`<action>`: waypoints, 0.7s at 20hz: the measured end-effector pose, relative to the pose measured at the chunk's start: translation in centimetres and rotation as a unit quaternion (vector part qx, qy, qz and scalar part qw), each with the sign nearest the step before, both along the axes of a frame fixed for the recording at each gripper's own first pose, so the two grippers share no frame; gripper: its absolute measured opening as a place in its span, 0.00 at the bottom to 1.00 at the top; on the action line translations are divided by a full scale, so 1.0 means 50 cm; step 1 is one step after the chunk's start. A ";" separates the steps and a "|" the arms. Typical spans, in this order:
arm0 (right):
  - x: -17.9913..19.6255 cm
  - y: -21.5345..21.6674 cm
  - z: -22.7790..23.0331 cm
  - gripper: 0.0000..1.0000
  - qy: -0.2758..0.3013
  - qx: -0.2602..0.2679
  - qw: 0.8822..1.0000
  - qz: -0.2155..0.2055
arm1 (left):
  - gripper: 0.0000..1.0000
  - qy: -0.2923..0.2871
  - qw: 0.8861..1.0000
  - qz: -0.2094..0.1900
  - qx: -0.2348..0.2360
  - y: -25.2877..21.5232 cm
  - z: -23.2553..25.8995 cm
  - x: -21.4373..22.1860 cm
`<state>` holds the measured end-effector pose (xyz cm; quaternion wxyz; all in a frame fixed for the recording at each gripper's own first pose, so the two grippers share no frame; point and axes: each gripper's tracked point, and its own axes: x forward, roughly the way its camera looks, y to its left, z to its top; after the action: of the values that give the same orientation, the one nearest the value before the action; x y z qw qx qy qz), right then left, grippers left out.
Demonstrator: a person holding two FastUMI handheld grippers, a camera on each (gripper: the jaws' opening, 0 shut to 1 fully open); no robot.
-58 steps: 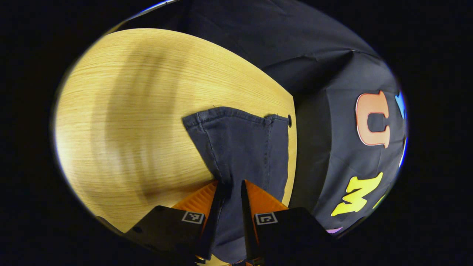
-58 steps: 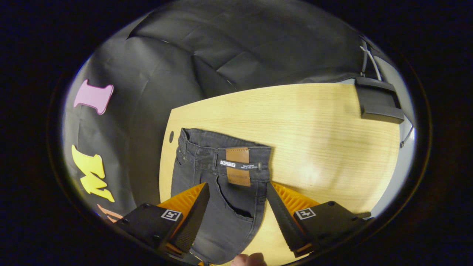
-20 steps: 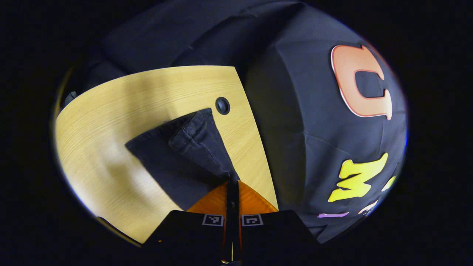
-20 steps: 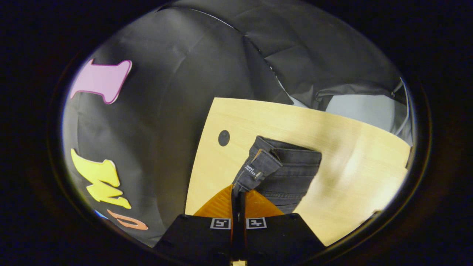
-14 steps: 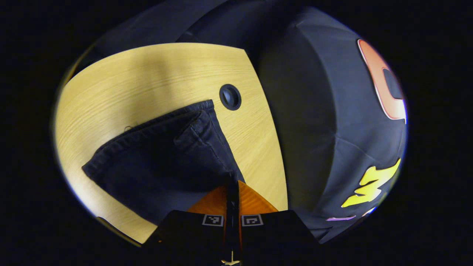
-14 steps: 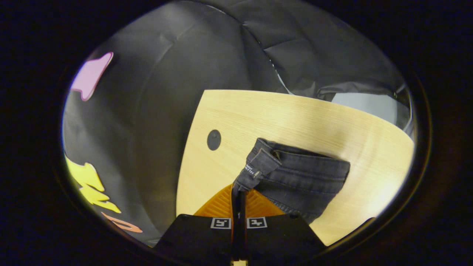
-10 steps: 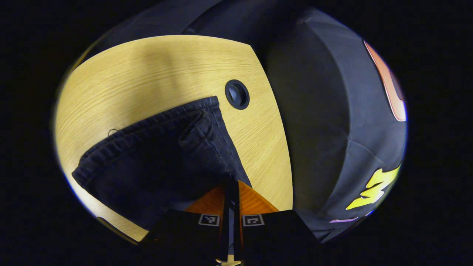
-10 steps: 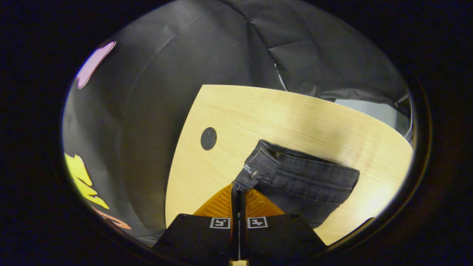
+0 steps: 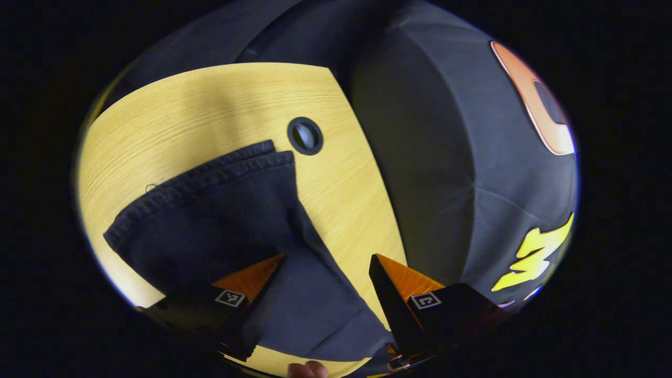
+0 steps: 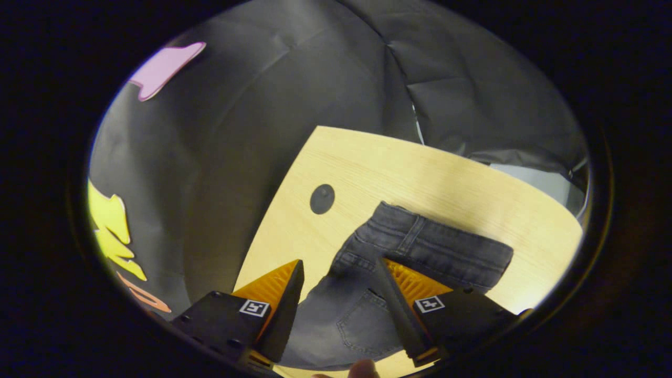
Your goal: Grasp the waist and the cuffs of the jeans and fold them to make the two legs overlap; first hold the waist and fold one-third of the jeans toward the cuffs, then hold the cuffs and fold the remaining one-third in the same direction to finish folding.
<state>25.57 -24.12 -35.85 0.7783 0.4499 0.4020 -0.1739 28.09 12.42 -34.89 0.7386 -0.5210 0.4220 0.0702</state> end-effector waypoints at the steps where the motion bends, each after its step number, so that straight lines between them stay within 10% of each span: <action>1: -0.005 -0.004 0.021 0.85 -0.011 -0.026 1.000 0.012 | 0.99 -0.013 1.000 -0.009 0.021 -0.004 0.028 -0.005; 4: -0.044 -0.024 0.130 0.90 -0.058 -0.137 0.986 0.075 | 0.99 -0.074 0.984 -0.077 0.141 -0.005 0.147 -0.034; 10: -0.199 0.038 0.414 0.90 -0.207 -0.369 0.884 0.198 | 0.98 -0.258 0.891 -0.134 0.350 -0.091 0.482 -0.151; 14: -0.306 0.120 0.509 0.95 -0.254 -0.413 0.850 0.207 | 0.98 -0.318 0.835 -0.133 0.428 -0.169 0.568 -0.289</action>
<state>10.28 -18.11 -10.42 0.9853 0.0224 0.1648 -0.0384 13.65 3.95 -6.48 0.9837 -0.0849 0.1564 -0.0248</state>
